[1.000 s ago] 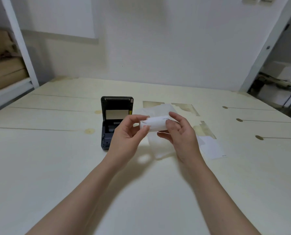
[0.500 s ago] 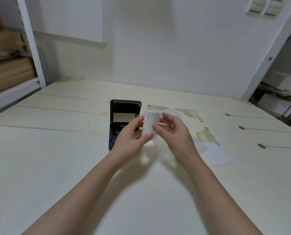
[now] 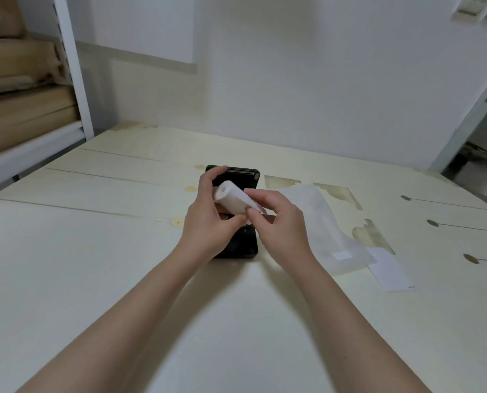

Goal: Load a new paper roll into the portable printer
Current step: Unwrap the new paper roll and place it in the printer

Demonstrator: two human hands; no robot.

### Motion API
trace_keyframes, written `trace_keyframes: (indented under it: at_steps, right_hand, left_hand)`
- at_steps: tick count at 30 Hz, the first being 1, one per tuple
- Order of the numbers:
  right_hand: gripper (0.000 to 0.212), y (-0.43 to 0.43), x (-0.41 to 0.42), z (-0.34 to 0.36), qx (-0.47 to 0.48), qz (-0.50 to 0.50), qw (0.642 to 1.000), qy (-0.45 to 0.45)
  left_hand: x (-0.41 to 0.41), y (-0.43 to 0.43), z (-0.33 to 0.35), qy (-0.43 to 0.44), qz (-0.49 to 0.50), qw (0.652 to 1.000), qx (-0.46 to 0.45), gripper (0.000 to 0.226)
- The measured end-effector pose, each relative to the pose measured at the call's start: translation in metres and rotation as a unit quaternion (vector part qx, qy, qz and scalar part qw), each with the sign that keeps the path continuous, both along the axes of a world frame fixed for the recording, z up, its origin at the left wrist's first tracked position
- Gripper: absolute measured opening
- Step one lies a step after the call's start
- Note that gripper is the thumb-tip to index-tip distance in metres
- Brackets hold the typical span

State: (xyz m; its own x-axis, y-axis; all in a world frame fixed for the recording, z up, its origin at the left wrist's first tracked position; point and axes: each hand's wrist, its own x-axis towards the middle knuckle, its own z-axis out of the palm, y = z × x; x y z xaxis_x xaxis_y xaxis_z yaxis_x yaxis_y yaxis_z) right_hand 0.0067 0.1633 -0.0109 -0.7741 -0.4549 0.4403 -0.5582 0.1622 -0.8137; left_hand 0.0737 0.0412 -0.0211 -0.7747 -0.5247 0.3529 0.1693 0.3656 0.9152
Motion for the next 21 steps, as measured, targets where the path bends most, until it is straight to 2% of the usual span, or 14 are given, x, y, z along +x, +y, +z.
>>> trace_keyframes:
  at_steps: [5, 10, 17, 21]
  right_hand:
    - [0.035, -0.012, -0.008, -0.013, 0.010, -0.024, 0.998, 0.062]
    - [0.034, -0.022, -0.015, -0.034, 0.000, -0.046, 0.991, 0.128]
    - [0.023, -0.023, -0.025, -0.044, -0.032, -0.040, 0.990, 0.132]
    - [0.022, -0.018, -0.030, -0.048, -0.029, -0.035, 0.993, 0.111]
  left_hand:
    - [-0.003, -0.014, -0.007, -0.022, -0.008, 0.999, -0.033, 0.048]
    - [-0.004, -0.031, -0.011, -0.057, 0.027, 0.993, -0.104, 0.032]
    - [-0.009, -0.041, -0.021, -0.069, 0.065, 0.985, -0.142, 0.033]
    - [-0.012, -0.039, -0.024, -0.093, 0.119, 0.962, -0.226, 0.030]
